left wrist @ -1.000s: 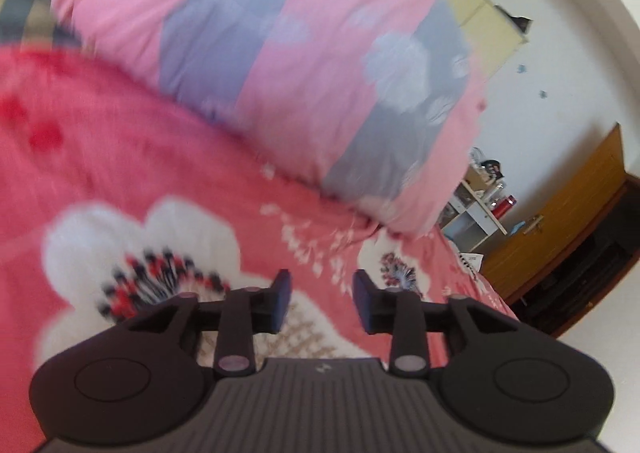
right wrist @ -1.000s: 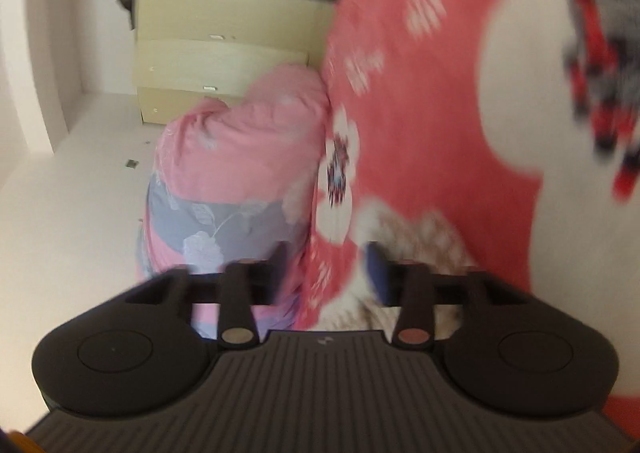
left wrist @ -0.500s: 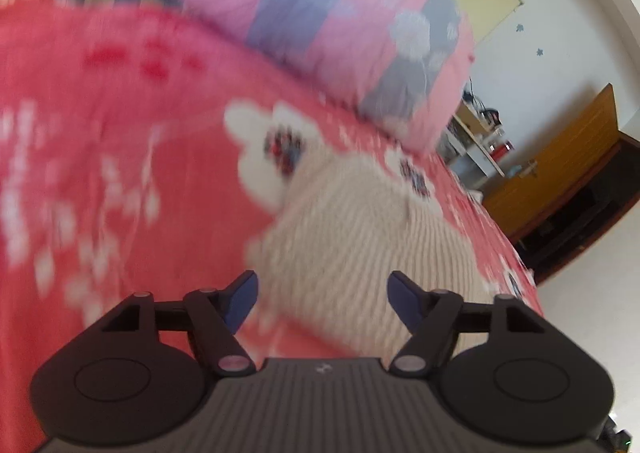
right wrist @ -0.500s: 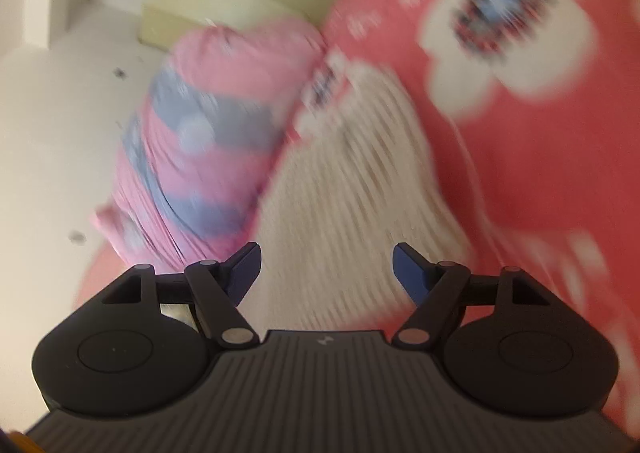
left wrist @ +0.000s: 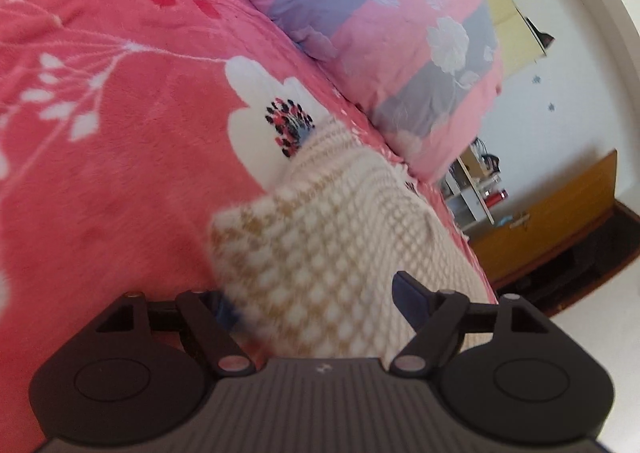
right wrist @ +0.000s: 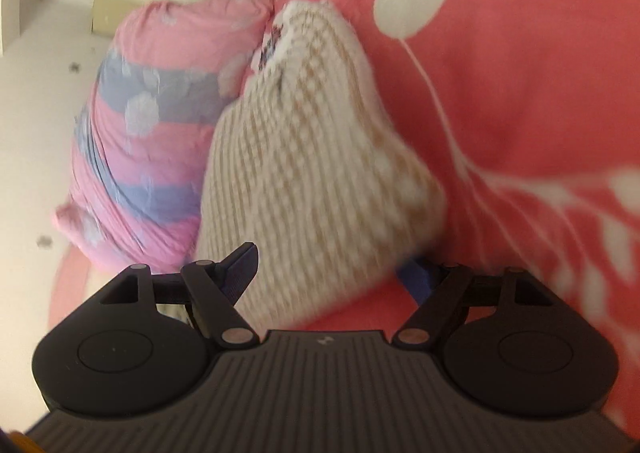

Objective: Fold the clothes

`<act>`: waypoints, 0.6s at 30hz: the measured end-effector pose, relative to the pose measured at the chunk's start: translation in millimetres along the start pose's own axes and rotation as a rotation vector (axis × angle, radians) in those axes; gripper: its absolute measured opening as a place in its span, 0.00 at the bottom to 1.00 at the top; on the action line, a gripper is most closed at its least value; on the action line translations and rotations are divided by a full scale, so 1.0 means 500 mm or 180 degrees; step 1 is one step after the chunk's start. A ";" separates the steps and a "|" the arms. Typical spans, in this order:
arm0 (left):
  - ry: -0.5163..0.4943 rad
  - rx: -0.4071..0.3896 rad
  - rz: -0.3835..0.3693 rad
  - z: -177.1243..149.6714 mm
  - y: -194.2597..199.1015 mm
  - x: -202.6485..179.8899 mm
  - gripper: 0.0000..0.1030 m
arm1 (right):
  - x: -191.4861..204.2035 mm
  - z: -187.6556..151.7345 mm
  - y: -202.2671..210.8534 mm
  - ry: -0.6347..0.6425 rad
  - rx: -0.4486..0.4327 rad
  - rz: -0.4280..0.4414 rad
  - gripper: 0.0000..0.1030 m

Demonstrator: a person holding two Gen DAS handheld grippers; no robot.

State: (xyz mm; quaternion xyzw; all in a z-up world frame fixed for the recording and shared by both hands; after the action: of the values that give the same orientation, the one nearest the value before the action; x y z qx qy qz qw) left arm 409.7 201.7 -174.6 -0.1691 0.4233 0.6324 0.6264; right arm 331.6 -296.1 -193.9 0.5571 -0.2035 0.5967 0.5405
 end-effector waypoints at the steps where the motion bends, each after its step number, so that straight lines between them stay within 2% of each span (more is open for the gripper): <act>1: -0.0035 -0.0023 0.0034 -0.003 -0.008 -0.006 0.75 | -0.002 0.007 -0.013 -0.0070 -0.0043 0.0009 0.73; 4: -0.0147 -0.0094 0.0217 -0.012 -0.025 -0.024 0.70 | -0.003 0.022 -0.047 -0.0195 -0.0191 0.0042 0.73; 5: -0.0146 -0.0131 0.0302 -0.014 -0.027 -0.029 0.58 | -0.004 0.026 -0.058 -0.0228 -0.0264 0.0043 0.71; 6: -0.0033 -0.0147 0.0360 -0.015 -0.029 -0.026 0.49 | -0.005 0.028 -0.063 -0.0242 -0.0335 0.0023 0.66; 7: 0.0127 -0.0169 0.0397 -0.013 -0.028 -0.020 0.45 | -0.007 0.030 -0.066 -0.0255 -0.0406 0.0000 0.59; 8: 0.0271 -0.0189 0.0404 -0.011 -0.025 -0.015 0.35 | -0.010 0.030 -0.067 -0.0261 -0.0458 -0.0037 0.41; 9: 0.0325 -0.0200 0.0395 -0.009 -0.019 -0.018 0.31 | -0.016 0.030 -0.065 -0.0311 -0.0497 -0.0041 0.32; 11: 0.0339 -0.0204 0.0383 -0.004 -0.004 -0.029 0.28 | -0.023 0.028 -0.057 -0.0354 -0.0573 -0.0016 0.28; 14: 0.0279 -0.0171 0.0349 0.003 0.025 -0.056 0.26 | 0.001 0.024 -0.031 -0.0165 -0.0658 0.0023 0.25; 18: 0.0229 -0.0083 0.0209 0.005 0.106 -0.085 0.26 | 0.031 0.022 0.024 -0.0038 -0.0721 0.0095 0.24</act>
State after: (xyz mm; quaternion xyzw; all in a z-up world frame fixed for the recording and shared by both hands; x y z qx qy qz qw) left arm 367.9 183.6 -124.4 -0.1859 0.4425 0.6516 0.5874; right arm 329.3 -303.1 -172.5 0.4929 -0.2811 0.5745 0.5898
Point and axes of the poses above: each gripper's, at about its wrist camera, not at the fingertips, and y roughly against the way its jaws point, x to its left, z to its top, the point moved 5 cm from there along -y, roughly the way its jaws point, and after that the axes turned 13 degrees about -x, right-handed, at the moved point
